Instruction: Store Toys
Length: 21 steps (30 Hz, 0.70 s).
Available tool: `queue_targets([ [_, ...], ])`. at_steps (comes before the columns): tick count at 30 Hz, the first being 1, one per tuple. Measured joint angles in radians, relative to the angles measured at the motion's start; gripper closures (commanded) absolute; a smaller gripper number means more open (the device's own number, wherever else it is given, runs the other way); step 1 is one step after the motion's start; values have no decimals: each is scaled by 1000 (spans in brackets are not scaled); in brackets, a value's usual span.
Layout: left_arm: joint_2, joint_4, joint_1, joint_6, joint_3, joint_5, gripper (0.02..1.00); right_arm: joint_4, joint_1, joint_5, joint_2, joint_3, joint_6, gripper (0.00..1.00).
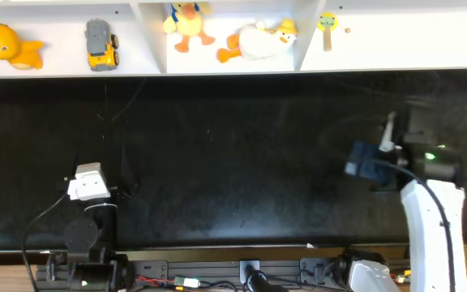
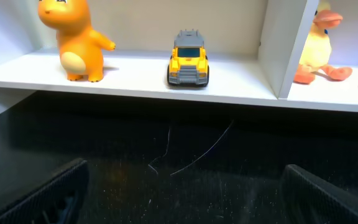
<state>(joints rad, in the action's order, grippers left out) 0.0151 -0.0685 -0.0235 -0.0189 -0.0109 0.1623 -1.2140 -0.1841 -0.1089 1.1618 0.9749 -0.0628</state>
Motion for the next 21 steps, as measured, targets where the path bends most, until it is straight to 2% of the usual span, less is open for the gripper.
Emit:
queue_targets([
  [4,0,0,0,0,0,0,20,-7,-99,-3,-2,0,-4,1],
  [7,0,0,0,0,0,0,20,-7,-129,-3,-2,0,-5,3],
  [18,0,0,0,0,0,0,20,-5,-135,-9,-2,0,-5,5],
  [21,0,0,0,0,0,0,20,61,-135,0,-2,-2,-5,5],
])
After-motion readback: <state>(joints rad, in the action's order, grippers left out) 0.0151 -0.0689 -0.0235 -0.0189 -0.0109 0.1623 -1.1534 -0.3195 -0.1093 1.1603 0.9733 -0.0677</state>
